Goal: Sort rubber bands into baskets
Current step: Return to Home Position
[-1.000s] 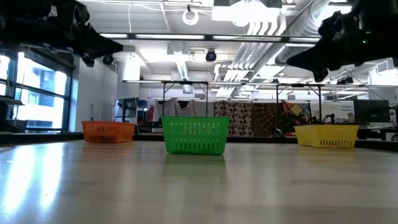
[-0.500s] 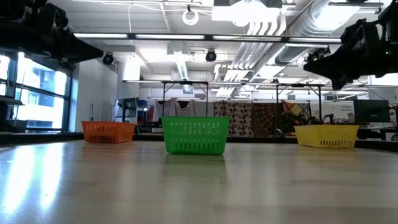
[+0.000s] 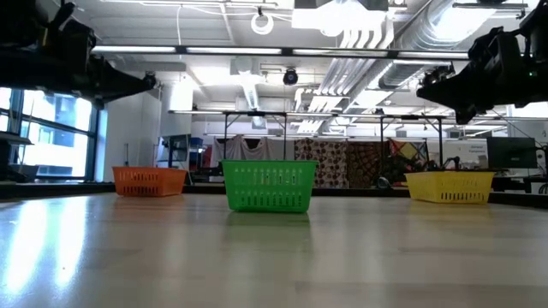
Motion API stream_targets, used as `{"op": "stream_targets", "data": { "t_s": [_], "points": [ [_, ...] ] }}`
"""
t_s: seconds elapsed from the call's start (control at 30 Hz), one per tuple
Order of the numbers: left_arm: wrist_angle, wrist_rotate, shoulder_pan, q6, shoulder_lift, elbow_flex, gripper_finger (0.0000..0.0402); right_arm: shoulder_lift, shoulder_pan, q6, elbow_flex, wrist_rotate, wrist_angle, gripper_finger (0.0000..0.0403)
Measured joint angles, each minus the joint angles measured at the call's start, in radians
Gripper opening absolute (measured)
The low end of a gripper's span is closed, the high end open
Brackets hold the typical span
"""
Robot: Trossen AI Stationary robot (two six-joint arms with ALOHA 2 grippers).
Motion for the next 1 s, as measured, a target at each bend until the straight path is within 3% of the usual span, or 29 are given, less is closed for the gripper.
{"op": "stream_targets", "data": {
  "t_s": [0.23, 0.43, 1.0],
  "points": [
    [-0.005, 0.023, 0.000, -0.037, 0.038, 0.000, 0.0000, 0.035, 0.000, -0.076, 0.000, 0.005, 0.000, 0.0000],
    [-0.003, 0.011, 0.000, -0.048, 0.090, 0.000, 0.0000, 0.035, 0.000, -0.024, 0.000, 0.007, -0.001, 0.0000],
    [-0.002, 0.019, 0.000, -0.108, 0.090, 0.000, 0.0000, 0.035, 0.000, -0.035, 0.000, 0.009, -0.001, 0.0000]
  ]
}}
